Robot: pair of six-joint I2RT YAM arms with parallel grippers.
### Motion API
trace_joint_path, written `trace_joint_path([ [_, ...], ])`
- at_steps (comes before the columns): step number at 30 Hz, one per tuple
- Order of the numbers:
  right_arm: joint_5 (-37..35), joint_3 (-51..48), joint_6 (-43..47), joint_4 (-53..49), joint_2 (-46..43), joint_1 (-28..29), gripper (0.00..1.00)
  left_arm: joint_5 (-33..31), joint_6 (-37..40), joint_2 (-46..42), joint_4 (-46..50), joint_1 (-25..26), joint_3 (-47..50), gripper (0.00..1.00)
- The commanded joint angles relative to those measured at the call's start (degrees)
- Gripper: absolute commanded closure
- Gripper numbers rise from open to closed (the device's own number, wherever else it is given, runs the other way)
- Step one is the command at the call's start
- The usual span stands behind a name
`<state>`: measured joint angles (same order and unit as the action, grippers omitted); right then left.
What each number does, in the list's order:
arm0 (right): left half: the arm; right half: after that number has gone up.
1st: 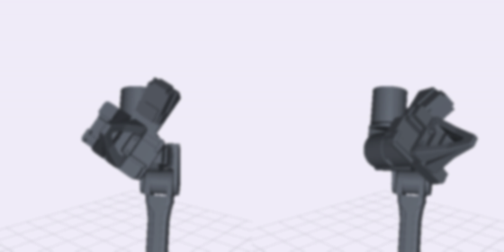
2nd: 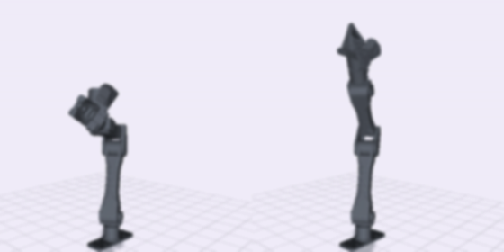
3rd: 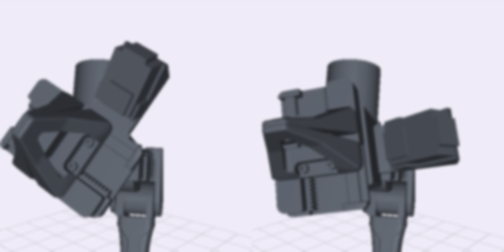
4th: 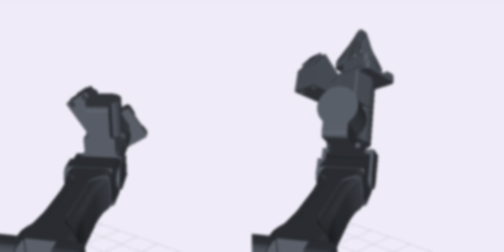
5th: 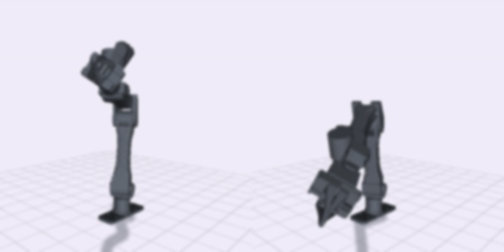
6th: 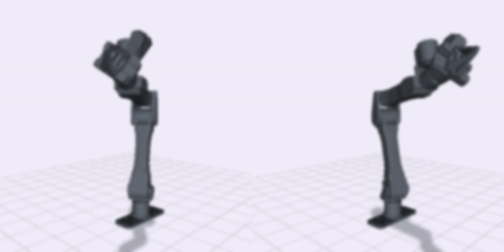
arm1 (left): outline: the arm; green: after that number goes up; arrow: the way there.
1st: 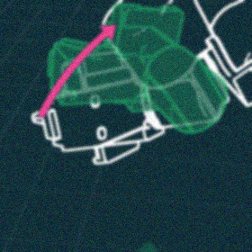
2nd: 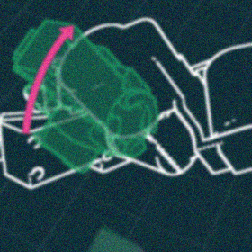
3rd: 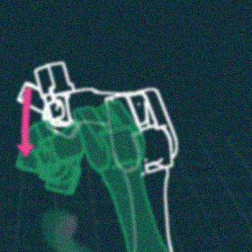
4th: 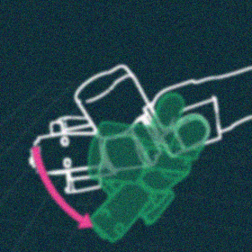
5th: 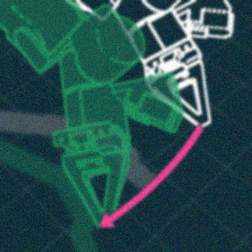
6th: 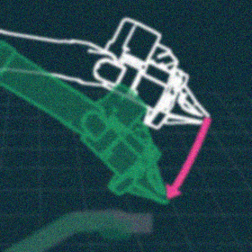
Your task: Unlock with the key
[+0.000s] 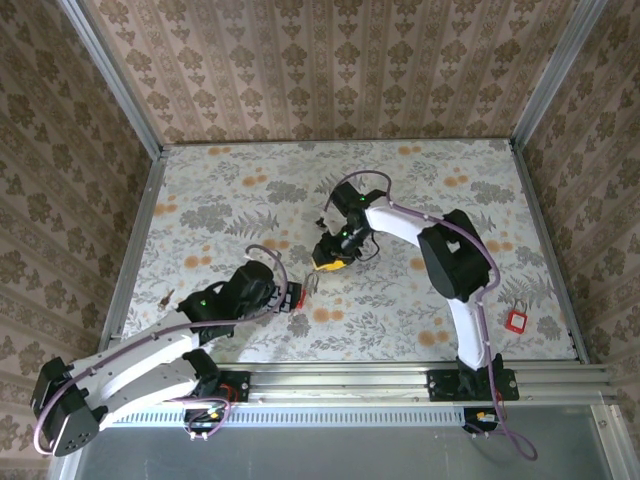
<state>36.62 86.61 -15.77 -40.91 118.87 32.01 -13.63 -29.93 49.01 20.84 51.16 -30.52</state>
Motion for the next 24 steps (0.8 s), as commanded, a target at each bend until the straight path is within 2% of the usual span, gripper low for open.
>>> trace_joint_path([
  [1, -8.7, -6.8, -2.7, 1.6, -9.5, -0.6, 0.51, 3.8, 0.7, 0.1, -3.4, -2.6, 2.0, 0.06],
  [7, -20.7, -19.9, -5.9, 2.3, -27.4, -1.1, 0.33, 11.1, 3.7, 2.1, -10.1, -8.4, 3.8, 0.05],
  [11, -29.9, -26.3, -9.3, -1.2, -40.8, -2.0, 0.20, 14.3, 8.3, 6.1, -11.0, -9.1, 1.2, 0.04],
  [14, -30.4, -30.7, -12.2, -2.8, -50.2, -4.7, 0.10, 16.5, 10.8, 6.7, -13.2, -9.2, 0.3, 0.03],
  [18, -33.5, -33.9, -15.0, -8.2, -60.5, -8.2, 0.03, 18.2, 12.9, 6.1, -15.3, -10.6, -1.2, 0.00],
  [24, -35.1, -37.2, -17.5, -12.9, -72.2, -10.2, 0.00, 21.8, 10.5, 5.0, -14.1, -16.1, -2.8, 0.00],
])
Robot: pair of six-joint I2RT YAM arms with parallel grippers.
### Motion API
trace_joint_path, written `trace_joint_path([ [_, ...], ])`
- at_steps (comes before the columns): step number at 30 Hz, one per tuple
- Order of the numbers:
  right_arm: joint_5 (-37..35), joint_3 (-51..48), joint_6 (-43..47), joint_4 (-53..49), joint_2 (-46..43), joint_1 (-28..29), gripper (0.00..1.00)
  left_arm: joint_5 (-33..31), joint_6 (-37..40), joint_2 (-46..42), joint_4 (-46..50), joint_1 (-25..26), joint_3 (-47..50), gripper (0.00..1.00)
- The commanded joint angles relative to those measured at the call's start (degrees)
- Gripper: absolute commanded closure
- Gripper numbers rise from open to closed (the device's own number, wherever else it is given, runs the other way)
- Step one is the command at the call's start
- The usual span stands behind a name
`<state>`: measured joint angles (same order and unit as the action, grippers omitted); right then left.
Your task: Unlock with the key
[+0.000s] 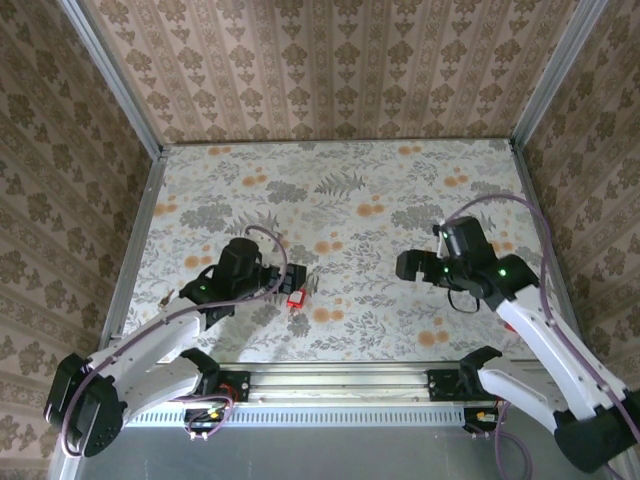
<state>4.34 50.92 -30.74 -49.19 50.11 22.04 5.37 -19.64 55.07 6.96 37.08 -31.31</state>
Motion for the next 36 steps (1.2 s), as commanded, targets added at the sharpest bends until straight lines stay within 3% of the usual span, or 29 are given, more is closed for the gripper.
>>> trace_joint_path([
  [1, -2.9, -2.0, -2.7, -4.8, -4.8, -0.2, 0.00, 2.7, -0.2, -1.3, 1.0, -3.1, -2.3, 0.00],
  [7, -0.6, -6.2, -2.7, -2.6, -11.8, -0.2, 0.00, 0.7, -6.7, -6.3, 8.1, -10.3, -1.8, 0.00],
  [12, 1.9, -7.1, -1.4, -0.4, -12.5, -0.2, 0.00, -7.8, -11.3, -10.8, 18.9, -17.4, -3.2, 0.00],
  [16, 4.6, -7.4, -0.7, 2.3, -10.2, -0.2, 0.00, -7.7, -13.3, -10.9, 19.3, -23.5, -2.9, 0.00],
  [18, 4.6, -7.2, 0.3, 2.3, -8.5, -0.2, 0.00, -11.7, -17.5, -10.7, 18.1, -24.2, -2.0, 0.00],
  [21, 4.7, -7.0, 1.3, 2.4, -6.7, -0.2, 0.00, -16.8, -20.0, -6.9, 20.8, -24.3, -4.5, 0.00],
  [26, 5.9, -7.1, 1.8, 3.5, -6.7, -0.2, 0.00, -28.6, -21.7, 3.9, 33.9, -26.3, -12.5, 0.00],
  [29, 6.2, -7.7, 1.4, 4.2, -7.0, -0.2, 0.00, -25.3, -21.2, 7.8, 34.6, -30.6, -13.6, 0.00],
  [33, 6.5, -8.0, 1.7, 4.7, -6.0, -0.2, 0.00, -28.4, -18.2, 9.5, 30.8, -32.1, -11.0, 0.00],
  [36, 7.0, -8.0, 1.5, 5.2, -5.8, -0.2, 0.00, -26.5, -19.4, 10.7, 32.2, -36.5, -9.6, 0.00],
])
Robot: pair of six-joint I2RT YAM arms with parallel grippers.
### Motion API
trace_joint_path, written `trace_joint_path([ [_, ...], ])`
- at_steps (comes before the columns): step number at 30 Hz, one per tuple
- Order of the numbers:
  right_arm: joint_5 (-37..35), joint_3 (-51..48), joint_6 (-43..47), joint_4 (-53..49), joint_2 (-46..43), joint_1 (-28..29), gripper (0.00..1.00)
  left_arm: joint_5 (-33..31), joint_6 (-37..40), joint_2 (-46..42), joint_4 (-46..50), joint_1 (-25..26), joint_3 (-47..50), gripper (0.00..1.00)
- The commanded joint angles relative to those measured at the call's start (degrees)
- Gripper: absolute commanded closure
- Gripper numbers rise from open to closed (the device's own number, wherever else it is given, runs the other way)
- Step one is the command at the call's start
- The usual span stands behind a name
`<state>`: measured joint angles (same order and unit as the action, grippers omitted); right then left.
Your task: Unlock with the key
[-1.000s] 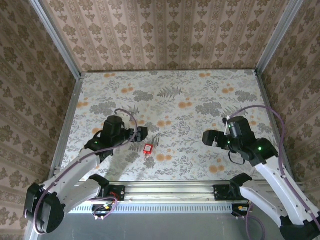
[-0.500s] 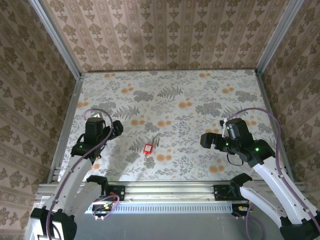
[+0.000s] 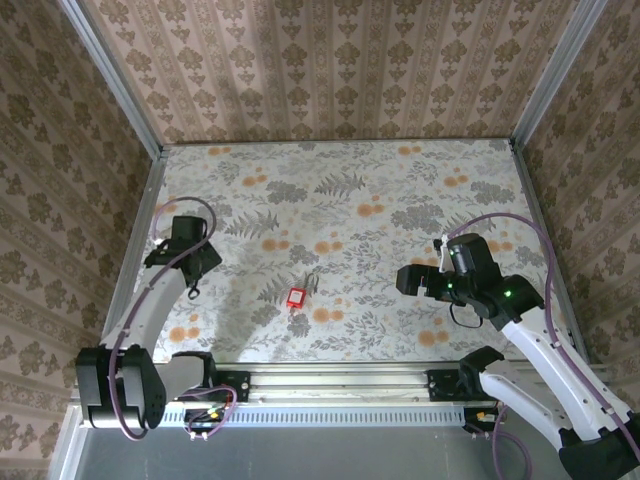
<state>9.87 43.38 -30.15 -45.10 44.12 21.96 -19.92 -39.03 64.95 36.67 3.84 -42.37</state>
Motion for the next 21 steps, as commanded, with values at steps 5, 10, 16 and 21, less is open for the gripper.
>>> trace_joint_path([
  [5, 2.3, -0.4, 1.6, 1.7, 0.4, -0.2, 0.00, -2.2, 1.0, 0.1, 1.0, -7.7, 4.0, 0.00],
  [10, 2.8, -0.1, 1.8, 0.8, 0.7, -0.2, 0.00, 0.9, 3.5, 0.8, -1.6, -14.8, 6.8, 0.00],
  [16, 3.8, -0.7, 1.5, 0.5, 0.4, -0.2, 0.00, 7.0, 5.6, 1.6, -5.6, -20.9, 8.7, 0.03],
  [21, 4.8, -0.8, 0.9, 0.8, -0.1, -0.2, 0.00, 10.5, 6.7, 4.1, -8.0, -24.2, 8.6, 0.11],
])
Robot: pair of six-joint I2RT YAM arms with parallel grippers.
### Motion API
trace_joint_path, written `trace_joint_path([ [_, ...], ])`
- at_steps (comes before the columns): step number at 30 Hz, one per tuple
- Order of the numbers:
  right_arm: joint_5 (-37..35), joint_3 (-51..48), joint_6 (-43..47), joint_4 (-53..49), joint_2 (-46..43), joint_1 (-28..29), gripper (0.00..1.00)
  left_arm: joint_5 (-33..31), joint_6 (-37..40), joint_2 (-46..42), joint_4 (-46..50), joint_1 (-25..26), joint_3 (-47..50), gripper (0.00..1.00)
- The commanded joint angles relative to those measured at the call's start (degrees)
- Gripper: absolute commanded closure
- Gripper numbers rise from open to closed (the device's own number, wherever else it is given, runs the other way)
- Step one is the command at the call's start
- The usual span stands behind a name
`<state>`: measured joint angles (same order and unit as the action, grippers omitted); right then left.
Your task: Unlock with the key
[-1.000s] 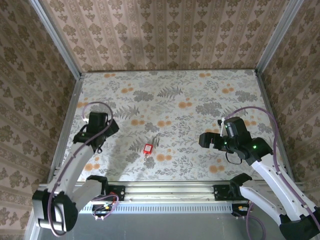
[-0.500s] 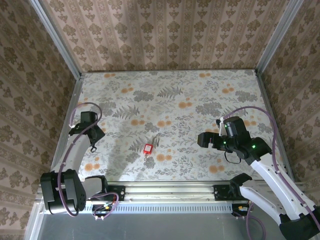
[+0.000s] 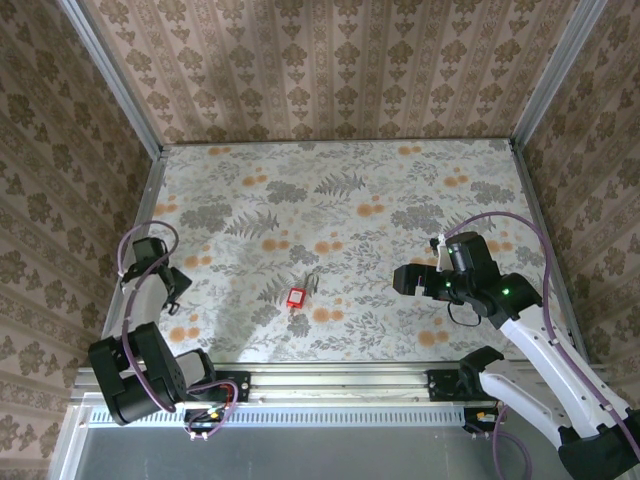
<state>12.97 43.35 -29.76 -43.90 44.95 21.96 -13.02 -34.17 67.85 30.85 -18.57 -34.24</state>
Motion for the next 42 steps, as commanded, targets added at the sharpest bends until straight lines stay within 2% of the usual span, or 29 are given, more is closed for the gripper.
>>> trace_joint_path([
  [1, 1.8, -0.8, 0.4, -0.4, -1.1, -0.2, 0.00, 4.3, 2.0, 1.5, -2.4, -2.4, 0.4, 0.11],
  [13, 3.3, -1.4, 0.1, -0.7, -1.2, -0.2, 0.00, 8.8, 3.8, 3.4, -5.3, -6.9, 0.6, 0.26],
  [23, 3.7, -1.1, 0.2, -2.0, -1.3, -0.2, 0.00, 9.7, 3.1, 5.0, -5.1, -8.5, 0.6, 0.31],
  [28, 4.1, -1.2, 0.1, -1.9, -1.8, -0.2, 0.00, 11.5, 3.5, 6.3, -6.3, -9.6, 0.5, 0.42],
  [35, 3.1, -1.3, 0.3, -3.2, -2.1, -0.2, 0.02, 13.9, 3.7, 7.9, -7.8, -11.5, 0.6, 0.52],
  [42, 2.9, -1.7, 0.3, -3.8, -2.9, -0.2, 0.02, 15.6, 4.0, 8.2, -9.0, -12.0, 1.0, 0.67],
])
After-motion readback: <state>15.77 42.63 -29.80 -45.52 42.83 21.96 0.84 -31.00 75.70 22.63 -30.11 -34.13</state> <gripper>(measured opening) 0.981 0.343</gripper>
